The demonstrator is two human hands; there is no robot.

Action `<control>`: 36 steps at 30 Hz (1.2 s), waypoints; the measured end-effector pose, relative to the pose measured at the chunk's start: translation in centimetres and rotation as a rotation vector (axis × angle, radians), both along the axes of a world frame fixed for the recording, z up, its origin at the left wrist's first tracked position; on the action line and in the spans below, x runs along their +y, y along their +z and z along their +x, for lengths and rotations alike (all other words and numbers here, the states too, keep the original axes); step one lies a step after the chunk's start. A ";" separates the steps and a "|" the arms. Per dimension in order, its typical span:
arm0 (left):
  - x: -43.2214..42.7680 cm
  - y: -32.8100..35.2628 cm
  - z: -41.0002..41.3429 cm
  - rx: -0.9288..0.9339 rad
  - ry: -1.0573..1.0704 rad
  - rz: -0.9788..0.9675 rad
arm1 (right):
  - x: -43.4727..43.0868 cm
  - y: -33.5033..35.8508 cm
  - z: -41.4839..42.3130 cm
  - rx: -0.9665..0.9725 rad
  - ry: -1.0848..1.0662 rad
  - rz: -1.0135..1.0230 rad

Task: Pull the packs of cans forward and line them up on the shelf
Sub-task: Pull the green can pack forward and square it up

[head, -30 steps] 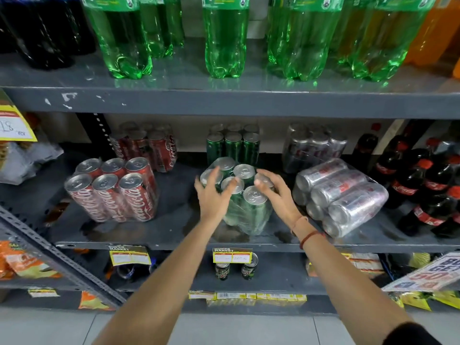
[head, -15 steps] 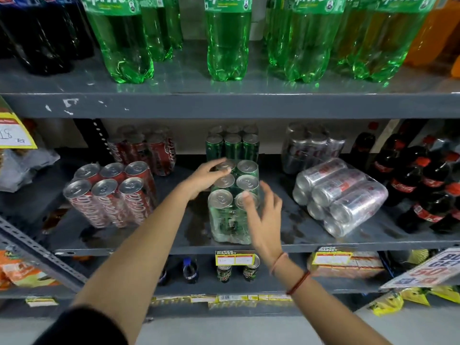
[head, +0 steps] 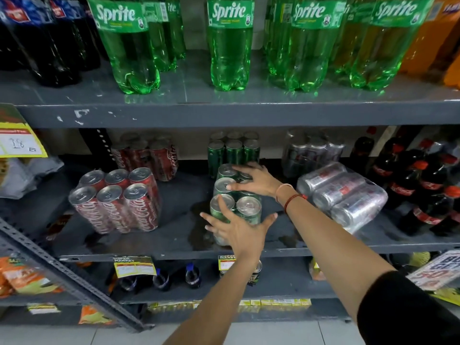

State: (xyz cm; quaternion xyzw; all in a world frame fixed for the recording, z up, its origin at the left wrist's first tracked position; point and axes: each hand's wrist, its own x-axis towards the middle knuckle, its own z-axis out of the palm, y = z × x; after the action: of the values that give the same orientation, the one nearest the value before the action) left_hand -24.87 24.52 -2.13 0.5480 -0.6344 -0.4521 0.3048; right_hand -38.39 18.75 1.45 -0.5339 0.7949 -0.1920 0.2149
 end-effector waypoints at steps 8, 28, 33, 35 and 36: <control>-8.5 -0.7 3.9 0.049 -0.361 -0.066 | 3.3 0.1 -0.1 0.098 -0.160 -0.012; -15.8 3.9 5.6 -0.407 -0.820 0.039 | 7.0 -1.8 5.8 0.024 -0.298 -0.094; -15.9 3.1 5.6 -0.477 -0.784 -0.012 | 6.8 -1.8 5.2 0.026 -0.261 -0.090; -15.5 3.8 5.2 -0.590 -0.790 -0.041 | 7.2 -1.5 4.5 -0.047 -0.227 -0.085; -15.2 4.4 4.9 -0.695 -0.810 -0.059 | 7.7 -1.1 4.1 -0.124 -0.215 -0.095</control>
State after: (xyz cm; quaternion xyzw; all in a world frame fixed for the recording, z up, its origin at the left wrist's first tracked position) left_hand -20.01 9.28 2.28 0.3677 -0.8710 -0.3077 -0.1071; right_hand -34.30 26.48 0.35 -0.4421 0.8229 -0.2839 0.2163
